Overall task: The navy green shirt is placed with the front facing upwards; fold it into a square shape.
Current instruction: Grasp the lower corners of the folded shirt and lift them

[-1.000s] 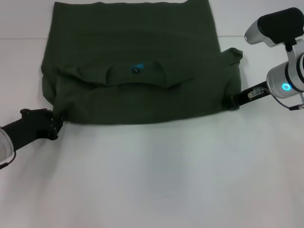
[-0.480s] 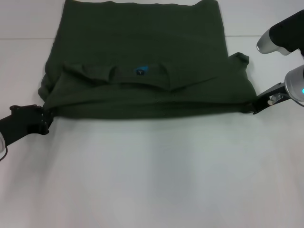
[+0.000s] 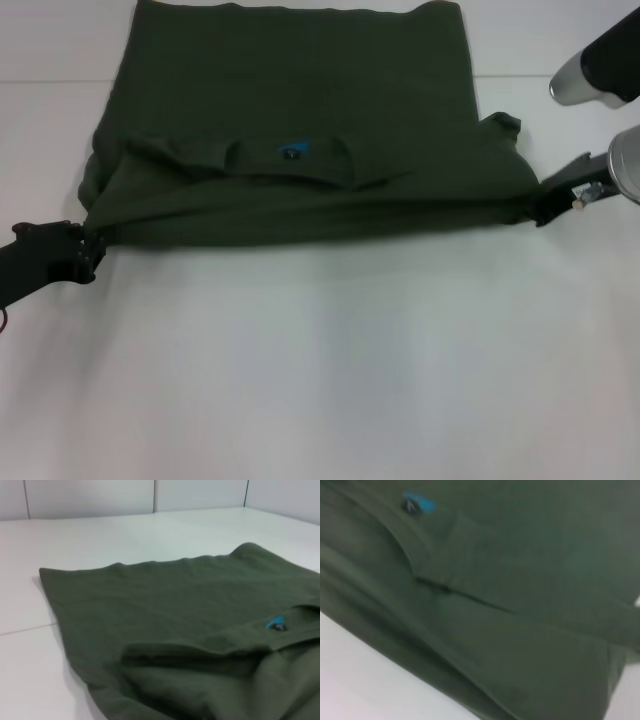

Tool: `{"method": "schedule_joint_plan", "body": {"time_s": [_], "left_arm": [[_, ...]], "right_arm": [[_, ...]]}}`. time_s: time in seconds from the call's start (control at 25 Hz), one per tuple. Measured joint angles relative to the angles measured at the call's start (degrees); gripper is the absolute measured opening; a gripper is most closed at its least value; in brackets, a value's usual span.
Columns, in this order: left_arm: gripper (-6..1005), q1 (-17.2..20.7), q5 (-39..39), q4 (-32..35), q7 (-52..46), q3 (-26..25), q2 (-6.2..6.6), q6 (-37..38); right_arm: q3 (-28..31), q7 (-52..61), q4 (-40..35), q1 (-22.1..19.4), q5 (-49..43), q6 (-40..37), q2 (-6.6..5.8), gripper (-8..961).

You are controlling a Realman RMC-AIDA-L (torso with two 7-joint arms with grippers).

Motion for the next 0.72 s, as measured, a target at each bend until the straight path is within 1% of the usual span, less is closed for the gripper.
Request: {"method": "schedule_joint_plan", "body": {"time_s": [0.16, 0.2, 0.44, 0.52, 0.56, 0.6, 0.72], "left_arm": [[103, 1.6, 0.0, 2.8, -2.7, -0.3, -0.13, 4.5], [103, 1.6, 0.0, 2.8, -2.7, -0.3, -0.13, 4.5], [102, 3.8, 0.7, 6.0, -7.5, -0.5, -0.20, 11.3], [101, 4.5, 2.2, 7.5, -10.0, -0.5, -0.21, 13.2], [101, 4.8, 4.4, 8.9, -12.9, -0.5, -0.22, 15.0], [101, 4.8, 4.4, 8.9, -12.9, -0.5, -0.22, 15.0], [100, 4.9, 9.0, 11.3, -17.5, -0.5, -0.23, 18.4]], "right_arm": [[0.0, -2.3, -2.7, -1.0, 4.7, -3.2, -0.09, 56], [0.0, -2.3, -2.7, -1.0, 4.7, -3.2, -0.09, 56], [0.0, -1.9, -3.0, -1.2, 4.9, -7.8, 0.10, 55], [0.2, -1.6, -3.0, -1.2, 4.8, -10.1, 0.09, 55], [0.2, -1.3, -3.2, -1.3, 4.7, -11.3, 0.03, 55], [0.2, -0.9, -3.5, -1.4, 4.6, -12.6, -0.05, 55], [0.2, -0.2, -4.4, -1.6, 4.1, -15.9, -0.18, 55]]}}
